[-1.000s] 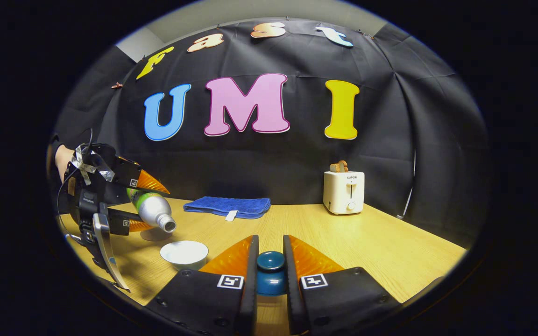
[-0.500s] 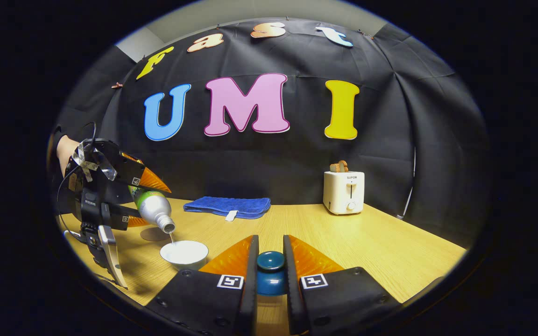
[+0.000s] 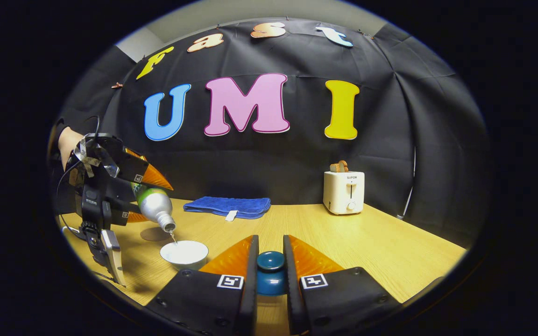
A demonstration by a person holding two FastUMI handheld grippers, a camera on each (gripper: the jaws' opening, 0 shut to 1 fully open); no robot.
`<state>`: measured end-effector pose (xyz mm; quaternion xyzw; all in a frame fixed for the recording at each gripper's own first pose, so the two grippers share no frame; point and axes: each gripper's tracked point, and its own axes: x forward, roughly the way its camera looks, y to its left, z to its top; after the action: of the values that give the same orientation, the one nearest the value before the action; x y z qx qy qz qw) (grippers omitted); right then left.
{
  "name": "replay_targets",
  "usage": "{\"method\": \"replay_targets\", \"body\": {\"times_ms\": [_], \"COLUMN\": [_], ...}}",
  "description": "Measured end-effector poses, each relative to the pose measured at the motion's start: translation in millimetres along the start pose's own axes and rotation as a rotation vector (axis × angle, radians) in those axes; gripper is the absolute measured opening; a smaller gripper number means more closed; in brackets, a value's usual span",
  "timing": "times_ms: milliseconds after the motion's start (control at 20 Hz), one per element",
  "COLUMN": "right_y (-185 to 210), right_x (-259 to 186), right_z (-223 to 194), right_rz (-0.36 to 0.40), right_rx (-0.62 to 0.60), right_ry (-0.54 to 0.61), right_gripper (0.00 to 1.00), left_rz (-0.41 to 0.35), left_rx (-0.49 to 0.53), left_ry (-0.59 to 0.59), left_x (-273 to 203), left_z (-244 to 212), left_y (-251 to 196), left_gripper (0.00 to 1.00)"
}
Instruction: Open the teacup lid with one hand, grasp the water bottle and pour water into the teacup with the other hand; after pouring, place the water bottle on the coaster and then close the teacup lid.
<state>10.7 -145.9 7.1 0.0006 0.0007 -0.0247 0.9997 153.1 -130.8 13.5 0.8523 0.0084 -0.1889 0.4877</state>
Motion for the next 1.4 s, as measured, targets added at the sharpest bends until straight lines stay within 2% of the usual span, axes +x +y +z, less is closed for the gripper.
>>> {"method": "replay_targets", "body": {"times_ms": [150,200,250,800,1050,1400], "right_y": [0,0,0,1,1,2], "right_x": [0,0,0,1,0,0], "right_z": [0,0,0,0,0,0], "right_rz": [-0.001,0.0,-0.001,-0.002,-0.003,-0.004], "right_rx": [0.0,0.0,0.001,0.002,0.002,0.003], "right_ry": [0.0,0.0,0.0,0.0,0.0,0.001], "right_gripper": [0.3,0.35,0.3,0.3,0.3,0.3], "left_rz": [-0.009,-0.013,-0.018,-0.059,-0.081,-0.072], "left_rx": [0.047,0.06,0.072,0.229,0.259,0.297], "left_ry": [-0.001,0.003,0.005,0.036,0.051,0.046], "left_x": [-1,-1,-1,-1,-4,-1], "left_z": [1,0,1,2,3,8], "left_y": [2,4,5,20,18,18], "left_gripper": [0.79,0.79,0.79,0.79,0.79,0.79]}}
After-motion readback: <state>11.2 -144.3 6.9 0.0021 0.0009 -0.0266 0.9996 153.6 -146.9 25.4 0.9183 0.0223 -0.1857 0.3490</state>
